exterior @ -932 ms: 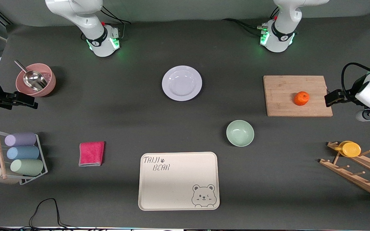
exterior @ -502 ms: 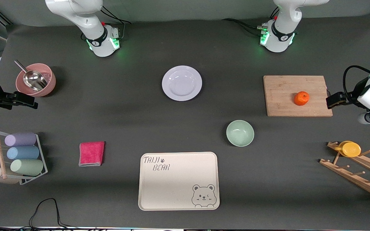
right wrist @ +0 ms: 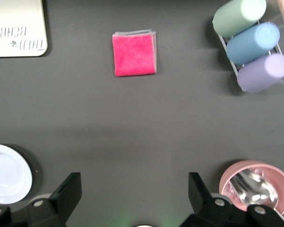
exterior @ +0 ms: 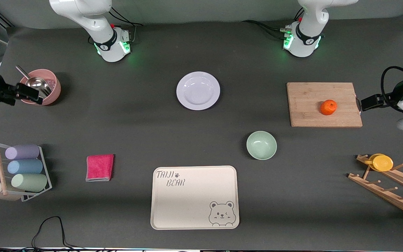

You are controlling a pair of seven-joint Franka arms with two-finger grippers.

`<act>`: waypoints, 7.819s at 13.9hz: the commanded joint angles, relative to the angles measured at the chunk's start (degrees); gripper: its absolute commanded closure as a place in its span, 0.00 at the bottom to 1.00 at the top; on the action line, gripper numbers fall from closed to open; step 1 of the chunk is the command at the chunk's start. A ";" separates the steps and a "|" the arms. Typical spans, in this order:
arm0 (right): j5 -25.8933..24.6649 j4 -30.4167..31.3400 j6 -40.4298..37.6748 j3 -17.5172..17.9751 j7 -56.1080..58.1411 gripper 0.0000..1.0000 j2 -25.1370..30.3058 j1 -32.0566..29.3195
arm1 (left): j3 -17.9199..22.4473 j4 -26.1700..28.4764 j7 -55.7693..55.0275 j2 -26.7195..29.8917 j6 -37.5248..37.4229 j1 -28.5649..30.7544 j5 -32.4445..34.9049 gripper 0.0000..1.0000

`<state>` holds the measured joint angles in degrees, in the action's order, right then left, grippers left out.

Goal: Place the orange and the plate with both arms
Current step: 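Move the left gripper to the orange while the right gripper reaches the plate, then grasp the orange with the left gripper while the right gripper grips the plate, then lift the orange with the left gripper and carry it over the plate, then lower the orange onto the plate and open the left gripper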

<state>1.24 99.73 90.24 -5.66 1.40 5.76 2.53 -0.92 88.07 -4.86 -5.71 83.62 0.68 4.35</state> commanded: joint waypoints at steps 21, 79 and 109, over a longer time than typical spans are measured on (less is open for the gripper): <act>23.42 35.33 12.30 -1.10 0.51 0.00 18.41 12.06 | 8.13 62.05 1.79 17.69 47.30 1.25 0.58 0.00; 95.62 52.67 20.85 -0.67 79.90 0.57 -29.49 16.36 | -26.15 8.26 -59.53 -11.15 22.96 -16.48 -6.98 1.00; 96.41 51.44 20.68 0.56 79.46 0.57 -30.19 16.45 | -24.66 18.64 -80.75 -25.42 51.58 -29.71 3.21 0.00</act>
<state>97.56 152.09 111.20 -5.44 79.97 -22.95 18.52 -26.07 107.25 -84.99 -34.35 139.58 -31.69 6.41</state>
